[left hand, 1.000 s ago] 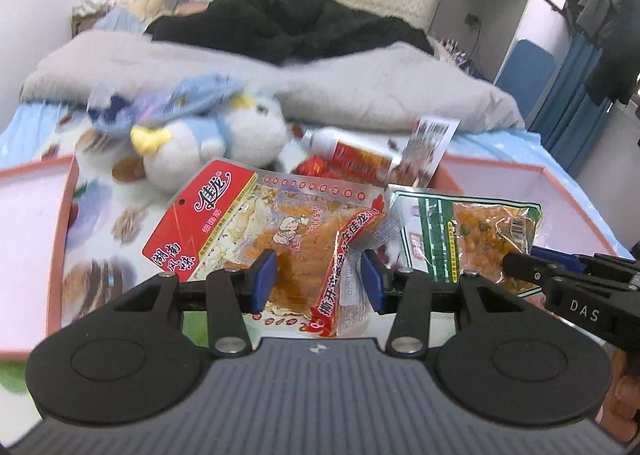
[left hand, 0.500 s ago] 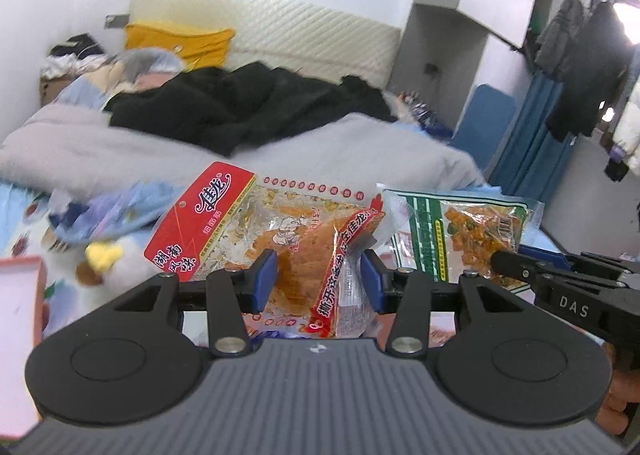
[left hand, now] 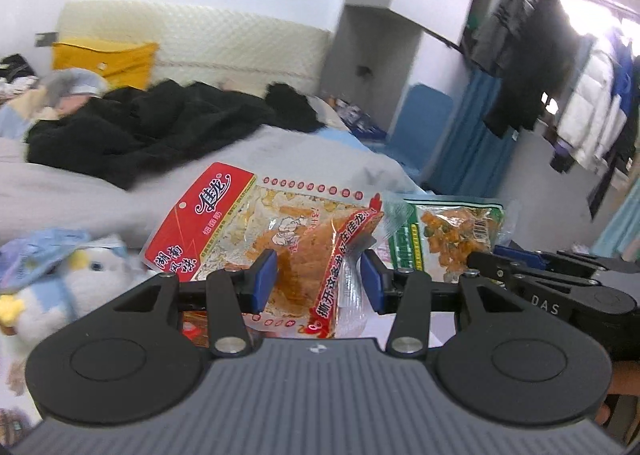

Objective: Organize snacks
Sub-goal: 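Carry the spicy strip bag over the pink box with the left tool while the right carries the green pack, then open the left tool to drop the spicy strip bag while the right tool releases the green pack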

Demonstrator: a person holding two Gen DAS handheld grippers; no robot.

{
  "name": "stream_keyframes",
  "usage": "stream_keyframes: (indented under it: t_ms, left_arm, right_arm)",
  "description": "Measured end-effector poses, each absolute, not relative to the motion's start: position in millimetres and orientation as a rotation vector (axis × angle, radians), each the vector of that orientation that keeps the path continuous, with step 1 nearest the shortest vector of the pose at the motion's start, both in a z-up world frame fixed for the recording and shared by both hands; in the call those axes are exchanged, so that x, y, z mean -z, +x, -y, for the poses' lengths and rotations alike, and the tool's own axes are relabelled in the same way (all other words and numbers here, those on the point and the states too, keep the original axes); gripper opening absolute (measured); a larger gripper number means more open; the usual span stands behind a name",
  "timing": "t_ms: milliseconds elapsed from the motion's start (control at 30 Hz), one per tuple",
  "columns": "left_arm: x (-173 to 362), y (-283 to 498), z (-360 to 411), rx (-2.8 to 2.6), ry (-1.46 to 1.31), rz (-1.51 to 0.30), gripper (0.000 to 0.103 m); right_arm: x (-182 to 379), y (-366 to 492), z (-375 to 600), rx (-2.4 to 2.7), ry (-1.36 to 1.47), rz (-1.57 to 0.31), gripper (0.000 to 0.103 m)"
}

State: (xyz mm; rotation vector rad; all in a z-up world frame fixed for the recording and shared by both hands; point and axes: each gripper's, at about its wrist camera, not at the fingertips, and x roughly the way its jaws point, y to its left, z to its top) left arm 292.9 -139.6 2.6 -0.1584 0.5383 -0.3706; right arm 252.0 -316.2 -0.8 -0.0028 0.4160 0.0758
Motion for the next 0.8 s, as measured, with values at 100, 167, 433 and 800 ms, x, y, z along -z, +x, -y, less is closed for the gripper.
stream_keyframes:
  t_ms: [100, 167, 433, 800]
  left_arm:
    - [15.8, 309.4, 169.0, 0.432, -0.157, -0.605, 0.052]
    - [33.2, 321.3, 185.7, 0.453, -0.159, -0.654, 0.052]
    - [106.4, 356.2, 232.0, 0.483, -0.107, -0.814, 0.052]
    - [165.1, 374.0, 258.1, 0.478, -0.014, -0.925, 0.052]
  right_arm:
    - [14.1, 261.9, 340.2, -0.067, 0.021, -0.477, 0.027]
    - [28.4, 268.1, 355.4, -0.047, 0.034, -0.521, 0.027]
    - [100.5, 280.7, 389.7, 0.032, 0.083, -0.652, 0.027]
    - [155.9, 290.7, 388.2, 0.035, 0.125, -0.724, 0.029]
